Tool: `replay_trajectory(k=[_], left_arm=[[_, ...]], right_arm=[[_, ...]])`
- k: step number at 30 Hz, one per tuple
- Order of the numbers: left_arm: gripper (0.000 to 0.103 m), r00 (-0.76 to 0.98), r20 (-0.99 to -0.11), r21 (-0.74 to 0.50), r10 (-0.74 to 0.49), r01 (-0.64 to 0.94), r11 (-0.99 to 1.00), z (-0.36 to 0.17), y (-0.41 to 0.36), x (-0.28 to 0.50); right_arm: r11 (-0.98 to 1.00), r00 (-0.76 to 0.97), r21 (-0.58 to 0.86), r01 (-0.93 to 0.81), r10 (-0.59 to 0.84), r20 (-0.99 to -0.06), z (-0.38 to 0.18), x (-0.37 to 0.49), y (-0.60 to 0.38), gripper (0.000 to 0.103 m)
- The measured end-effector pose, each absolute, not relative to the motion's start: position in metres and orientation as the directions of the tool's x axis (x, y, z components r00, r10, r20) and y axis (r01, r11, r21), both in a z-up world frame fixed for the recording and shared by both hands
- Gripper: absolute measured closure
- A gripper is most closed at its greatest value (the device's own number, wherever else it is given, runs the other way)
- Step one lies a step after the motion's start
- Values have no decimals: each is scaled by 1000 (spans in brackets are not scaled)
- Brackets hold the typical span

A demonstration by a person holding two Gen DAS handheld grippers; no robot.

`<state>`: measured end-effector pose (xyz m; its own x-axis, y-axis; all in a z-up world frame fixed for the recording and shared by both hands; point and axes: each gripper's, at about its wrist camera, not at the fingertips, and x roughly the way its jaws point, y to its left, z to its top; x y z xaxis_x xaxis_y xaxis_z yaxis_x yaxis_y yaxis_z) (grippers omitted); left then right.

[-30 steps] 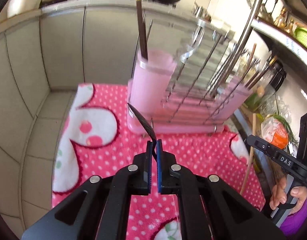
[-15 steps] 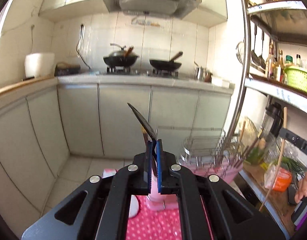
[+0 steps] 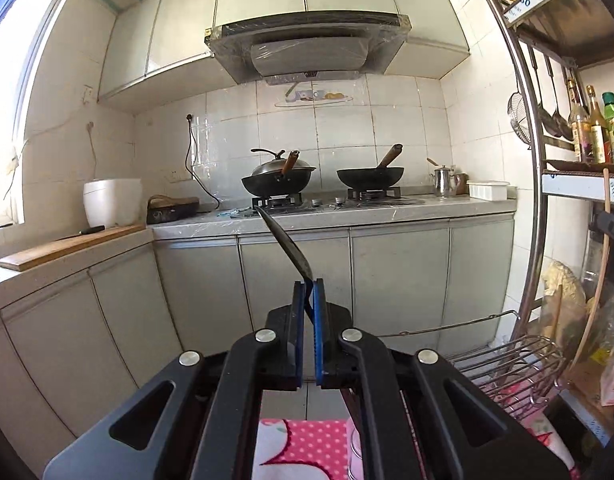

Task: Organize utensils
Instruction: 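Lift the spoon and chopstick up over the pink cup with both tools, then lower both utensils into the pink cup and open both tools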

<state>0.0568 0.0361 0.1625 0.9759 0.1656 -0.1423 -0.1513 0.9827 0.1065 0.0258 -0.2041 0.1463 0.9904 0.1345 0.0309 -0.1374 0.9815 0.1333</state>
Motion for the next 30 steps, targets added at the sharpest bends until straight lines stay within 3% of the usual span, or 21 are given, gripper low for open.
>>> replay_trajectory(k=[5,12,19,27,30], left_arm=[[100,974,-136,152,183,-162,975,150,30,76],[100,969,-160,196,190,-158,968,123,21,93],[100,961,-228,239,156,-100,966,93,15,93],[99,935,-348,181,64,0,983,65,17,87],[96,917,-398,135,14,43,990,63,21,85]], right_arm=[[987,993,108,-118,115,31,135,44,-199,97],[986,990,101,-129,134,-43,108,55,-194,97],[984,978,95,-150,162,-133,81,48,-191,97],[977,948,119,-175,200,-248,58,42,-185,96],[976,935,130,-173,204,-291,52,40,-185,87]])
